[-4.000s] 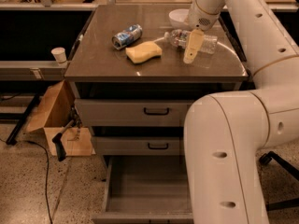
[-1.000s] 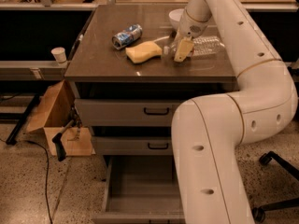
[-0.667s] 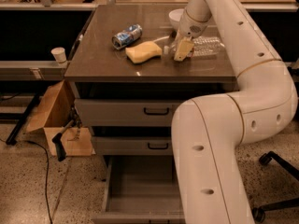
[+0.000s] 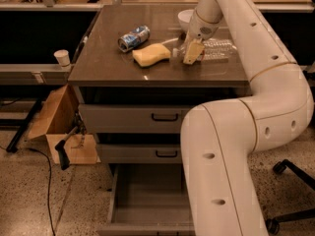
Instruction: Place water bottle into bottom drawer
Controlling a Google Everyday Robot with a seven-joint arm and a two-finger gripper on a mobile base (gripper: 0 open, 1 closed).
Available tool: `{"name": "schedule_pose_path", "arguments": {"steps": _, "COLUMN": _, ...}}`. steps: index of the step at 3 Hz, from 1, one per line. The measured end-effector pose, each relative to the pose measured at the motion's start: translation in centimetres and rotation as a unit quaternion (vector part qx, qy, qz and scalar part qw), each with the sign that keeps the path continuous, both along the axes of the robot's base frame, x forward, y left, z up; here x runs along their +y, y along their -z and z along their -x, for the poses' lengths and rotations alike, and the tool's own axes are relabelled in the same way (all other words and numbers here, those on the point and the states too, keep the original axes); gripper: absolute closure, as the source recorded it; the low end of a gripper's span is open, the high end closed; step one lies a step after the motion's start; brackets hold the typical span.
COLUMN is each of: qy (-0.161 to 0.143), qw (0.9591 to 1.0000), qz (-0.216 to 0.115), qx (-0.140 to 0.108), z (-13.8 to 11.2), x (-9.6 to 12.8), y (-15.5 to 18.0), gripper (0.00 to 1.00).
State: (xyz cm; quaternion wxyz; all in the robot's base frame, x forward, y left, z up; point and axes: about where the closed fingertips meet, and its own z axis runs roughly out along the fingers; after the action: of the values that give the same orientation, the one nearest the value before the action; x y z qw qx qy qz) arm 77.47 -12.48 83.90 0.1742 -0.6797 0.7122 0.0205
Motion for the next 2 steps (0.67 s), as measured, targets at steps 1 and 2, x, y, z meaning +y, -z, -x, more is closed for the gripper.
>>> {"name": "schedule_pose_path", "arguments": {"steps": 1, "qy": -0.016, "qw": 0.9996, "qz": -0.022, "qx": -0.013, "z": -0.2, "x": 0.4, "y": -0.4, "gripper": 1.00}}
{"name": "schedule_pose_path", "arguments": {"steps": 2, "qy": -0.045, "qw": 0.9973, "qz": -0.047, "qx": -0.032, "z": 0.4, "x": 0.4, "y": -1.8, "gripper": 1.00}}
